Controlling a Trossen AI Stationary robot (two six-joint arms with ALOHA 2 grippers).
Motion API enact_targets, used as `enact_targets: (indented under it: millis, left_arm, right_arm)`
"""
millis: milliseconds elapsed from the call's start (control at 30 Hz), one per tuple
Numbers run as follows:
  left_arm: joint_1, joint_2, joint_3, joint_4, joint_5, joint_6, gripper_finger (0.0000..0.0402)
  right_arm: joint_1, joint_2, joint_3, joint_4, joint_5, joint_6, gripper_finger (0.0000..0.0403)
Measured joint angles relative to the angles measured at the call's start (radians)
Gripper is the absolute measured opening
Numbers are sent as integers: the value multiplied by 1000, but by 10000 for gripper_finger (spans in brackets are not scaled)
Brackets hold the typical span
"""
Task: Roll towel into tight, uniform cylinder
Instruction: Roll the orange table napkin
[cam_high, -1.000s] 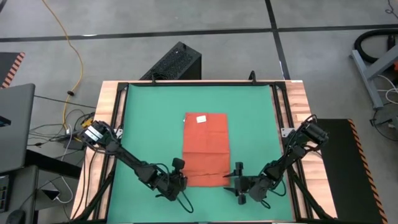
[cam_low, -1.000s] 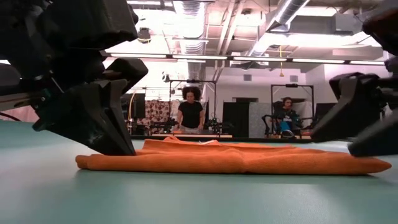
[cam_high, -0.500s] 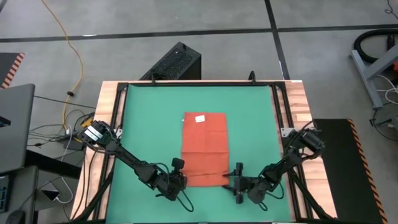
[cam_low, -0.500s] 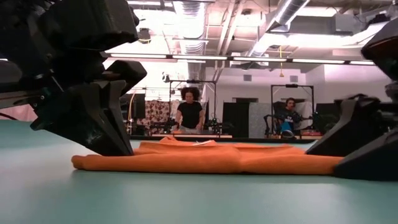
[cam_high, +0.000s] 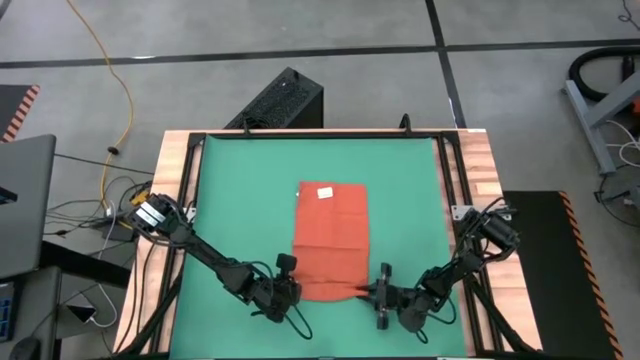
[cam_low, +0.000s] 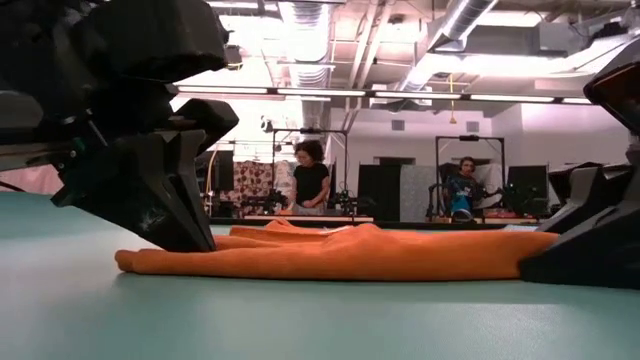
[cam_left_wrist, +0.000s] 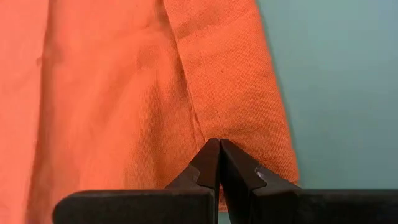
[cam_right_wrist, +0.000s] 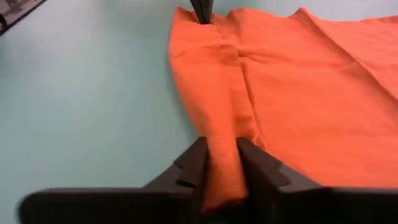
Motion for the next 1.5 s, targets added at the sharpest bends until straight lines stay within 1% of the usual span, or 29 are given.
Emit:
enact_targets:
  millis: [133,267,400,467,533,633,700,767,833,967,1067,1133,1300,1400,1500]
  left_arm:
    - [-9,2,43,-17,27,-5,0]
    - [-26,3,117,-128,21,37,0]
    - [-29,3,173,-242,-4,99,0]
    - [-29,3,188,-246,-14,136,0]
    - [-29,2,185,-235,-61,189,0]
    - [-20,2,152,-159,-126,260,0]
    - [-6,2,118,-84,-133,291,0]
    - [7,2,83,-4,-117,316,0]
    - [22,2,40,104,-71,345,0]
    - [53,2,-35,222,-9,370,0]
    - [77,2,-73,263,44,353,0]
    - [82,-1,-92,295,59,335,0]
    - [81,-2,-109,309,66,316,0]
    - [78,-2,-109,307,68,316,0]
    - [78,-2,-109,300,69,308,0]
  right_arm:
    - [-1,0,13,-11,8,1,46]
    - [3,-9,27,-26,7,3,13]
    - [11,-55,27,-47,-12,6,11]
    - [10,-86,27,-59,-36,13,12]
    - [8,-122,26,-91,-67,31,12]
    - [5,-171,27,-142,-106,86,11]
    - [1,-203,27,-179,-139,120,11]
    - [2,-230,26,-207,-159,147,11]
    - [3,-261,26,-236,-186,175,10]
    - [-13,-321,25,-290,-232,262,10]
    - [-35,-362,26,-319,-274,353,10]
    - [-55,-379,26,-336,-300,433,10]
    - [-118,-393,27,-372,-418,665,10]
    - [-151,-393,27,-370,-454,821,10]
    - [-170,-398,27,-374,-496,906,9]
